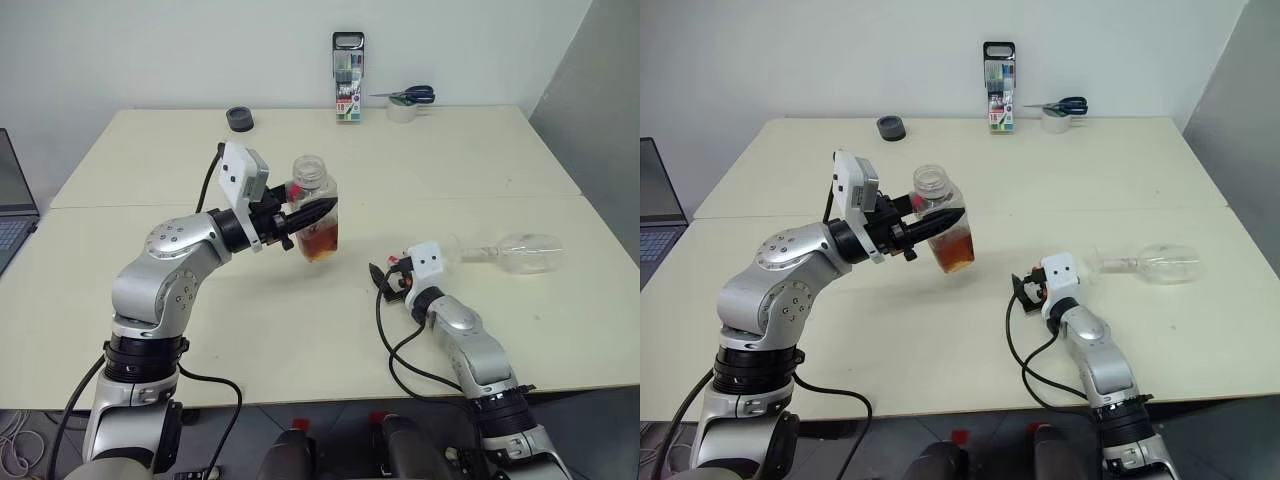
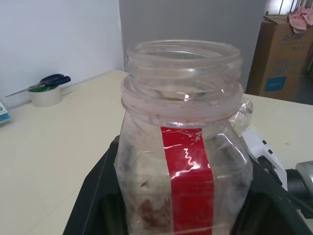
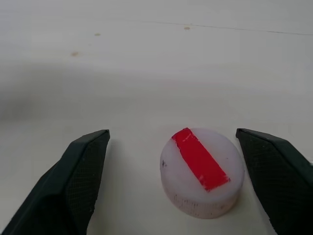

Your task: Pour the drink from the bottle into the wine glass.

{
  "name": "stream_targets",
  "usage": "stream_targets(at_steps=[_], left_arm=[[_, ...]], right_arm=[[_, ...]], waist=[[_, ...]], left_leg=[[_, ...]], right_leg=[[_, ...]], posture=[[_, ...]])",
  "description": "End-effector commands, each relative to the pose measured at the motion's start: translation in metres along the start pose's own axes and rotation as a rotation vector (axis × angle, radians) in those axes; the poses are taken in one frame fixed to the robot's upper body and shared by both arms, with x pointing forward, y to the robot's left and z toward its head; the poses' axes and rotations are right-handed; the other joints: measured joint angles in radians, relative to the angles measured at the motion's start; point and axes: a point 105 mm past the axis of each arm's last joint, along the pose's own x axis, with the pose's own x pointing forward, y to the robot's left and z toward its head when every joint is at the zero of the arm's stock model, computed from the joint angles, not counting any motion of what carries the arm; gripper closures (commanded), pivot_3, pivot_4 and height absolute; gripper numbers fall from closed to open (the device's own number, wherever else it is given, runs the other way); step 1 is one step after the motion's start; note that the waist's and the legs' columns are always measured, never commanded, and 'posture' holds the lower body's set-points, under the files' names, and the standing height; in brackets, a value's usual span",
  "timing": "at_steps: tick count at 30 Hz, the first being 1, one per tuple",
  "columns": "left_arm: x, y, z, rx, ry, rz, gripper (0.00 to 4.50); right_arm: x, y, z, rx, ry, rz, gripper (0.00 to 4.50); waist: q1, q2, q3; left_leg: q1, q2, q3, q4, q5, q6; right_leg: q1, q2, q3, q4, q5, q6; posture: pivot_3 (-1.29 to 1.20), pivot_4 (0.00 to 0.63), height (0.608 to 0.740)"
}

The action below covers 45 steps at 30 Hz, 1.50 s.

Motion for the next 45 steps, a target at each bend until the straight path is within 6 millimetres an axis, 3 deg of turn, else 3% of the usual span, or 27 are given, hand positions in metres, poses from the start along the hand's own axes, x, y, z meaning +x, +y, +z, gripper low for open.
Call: stream_targets(at_steps=[1, 4, 7, 10, 14, 23, 37, 45], left_arm=[[-0.006, 0.009, 0.022, 0.063, -0.065, 0.049, 2.59], [-0.016, 0.040, 0.023, 0.092, -0.064, 0.210, 2.59], [-0.024, 0.065, 0.014, 0.134, -0.020, 0.348, 2.59], [-0.044, 0.102, 0.002, 0.181, 0.030, 0.580, 2.59], [-0.062, 0.126, -0.003, 0.135, -0.020, 0.765, 2.59], [-0.103, 0.149, -0.029, 0.065, -0.063, 0.968, 2.59], [-0.123, 0.153, -0.073, -0.017, -0.022, 0.967, 2.59], [-0.132, 0.155, -0.079, -0.037, 0.001, 0.976, 0.16]], right_arm=[[-0.011, 0.003, 0.044, -0.099, -0.151, 0.059, 0.04], [-0.033, 0.018, 0.092, -0.183, -0.284, 0.200, 0.04], [-0.046, 0.029, 0.115, -0.197, -0.315, 0.299, 0.04], [-0.066, 0.052, 0.152, -0.126, -0.356, 0.519, 0.04], [-0.076, 0.064, 0.173, -0.087, -0.347, 0.676, 0.04], [-0.068, 0.073, 0.184, -0.087, -0.344, 0.712, 0.04], [-0.064, 0.077, 0.185, -0.105, -0.341, 0.712, 0.04], [-0.063, 0.076, 0.180, -0.100, -0.329, 0.695, 0.00]], waist=[[0.000, 0.000, 0.000], [0.000, 0.000, 0.000], [-0.003, 0.000, 0.000], [-0.002, 0.000, 0.000], [0.002, 0.000, 0.000], [0.005, -0.001, 0.000], [0.004, -0.001, -0.001], [0.003, -0.001, -0.001]], left_leg=[[0.000, 0.000, 0.000, 0.000, 0.000, 0.000], [0.000, 0.000, 0.000, 0.000, 0.000, 0.000], [0.000, 0.001, -0.001, 0.000, 0.000, 0.000], [0.000, 0.001, -0.003, 0.000, 0.000, 0.000], [-0.001, 0.001, -0.004, 0.000, 0.000, 0.000], [-0.002, -0.002, -0.003, 0.000, 0.000, 0.000], [-0.002, -0.002, -0.003, 0.000, 0.000, 0.000], [-0.002, -0.002, -0.003, 0.000, 0.000, 0.000]], right_leg=[[0.000, 0.000, 0.000, 0.000, 0.000, 0.000], [0.000, 0.000, 0.000, 0.000, 0.000, 0.000], [0.000, 0.000, -0.001, 0.000, 0.000, 0.000], [0.000, 0.000, -0.002, 0.000, 0.000, 0.000], [0.000, -0.001, -0.004, -0.001, 0.000, 0.000], [-0.001, -0.005, -0.004, -0.002, 0.000, 0.000], [-0.001, -0.005, -0.004, -0.001, 0.000, 0.000], [-0.001, -0.005, -0.004, -0.001, 0.000, 0.000]], posture=[[0.00, 0.150, 0.740], [0.00, 0.150, 0.740], [0.00, 0.150, 0.740], [0.00, 0.150, 0.740], [0.00, 0.150, 0.740], [0.00, 0.150, 0.740], [0.00, 0.150, 0.740], [0.00, 0.150, 0.740]])
